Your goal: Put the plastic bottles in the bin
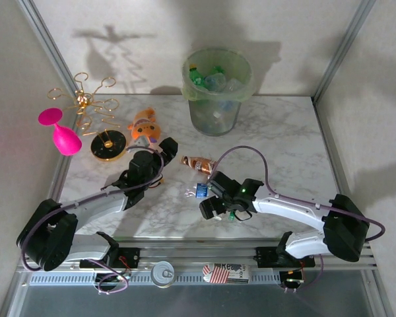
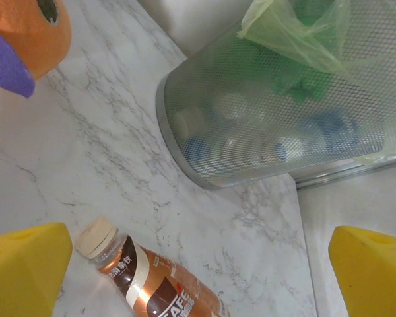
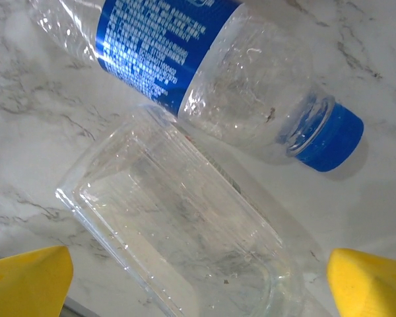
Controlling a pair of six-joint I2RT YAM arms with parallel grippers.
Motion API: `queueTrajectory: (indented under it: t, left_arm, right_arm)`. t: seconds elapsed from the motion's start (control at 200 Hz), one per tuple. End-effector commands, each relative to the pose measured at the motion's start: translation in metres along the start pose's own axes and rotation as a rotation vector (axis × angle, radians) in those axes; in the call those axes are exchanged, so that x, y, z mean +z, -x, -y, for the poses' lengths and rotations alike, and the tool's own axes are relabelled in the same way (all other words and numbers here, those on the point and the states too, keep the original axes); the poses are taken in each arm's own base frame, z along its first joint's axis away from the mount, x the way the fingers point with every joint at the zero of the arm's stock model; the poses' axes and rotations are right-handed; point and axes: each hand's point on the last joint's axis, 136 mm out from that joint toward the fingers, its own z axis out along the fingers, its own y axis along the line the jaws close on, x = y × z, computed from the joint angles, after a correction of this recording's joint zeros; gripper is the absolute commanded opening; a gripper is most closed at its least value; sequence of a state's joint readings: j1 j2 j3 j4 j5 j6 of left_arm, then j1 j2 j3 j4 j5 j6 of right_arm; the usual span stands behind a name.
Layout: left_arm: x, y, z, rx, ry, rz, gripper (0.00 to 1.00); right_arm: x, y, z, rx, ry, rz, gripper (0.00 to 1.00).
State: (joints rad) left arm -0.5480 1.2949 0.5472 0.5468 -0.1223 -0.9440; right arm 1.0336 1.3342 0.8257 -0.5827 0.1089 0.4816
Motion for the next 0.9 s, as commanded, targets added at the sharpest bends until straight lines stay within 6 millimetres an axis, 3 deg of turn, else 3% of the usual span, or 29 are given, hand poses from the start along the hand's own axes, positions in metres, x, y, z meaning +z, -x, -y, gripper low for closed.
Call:
queueTrajectory:
  t: [0.0,0.225,0.516,0.891]
  left_arm:
    - [0.005,0.010,0.020,-0.035,-0.058,0.020,1.00]
    - [0.004,0.008,0.013,-0.039,-0.041,0.014,1.00]
    - [0.000,0.010,0.010,-0.040,-0.030,0.026,1.00]
    - [-0.005,0.014,0.004,-0.039,-0.012,0.042,1.00]
  right_arm:
    - [0.004,-0.005,0.003,-0.051,-0.051,-0.022,0.99]
    - [0.019,-0.014,-0.004,-0.106,-0.060,-0.056,0.97]
    - [0.036,-0.023,-0.011,-0.169,-0.074,-0.097,0.85]
    - [0.052,-0.019,-0.021,-0.228,-0.069,-0.098,0.70]
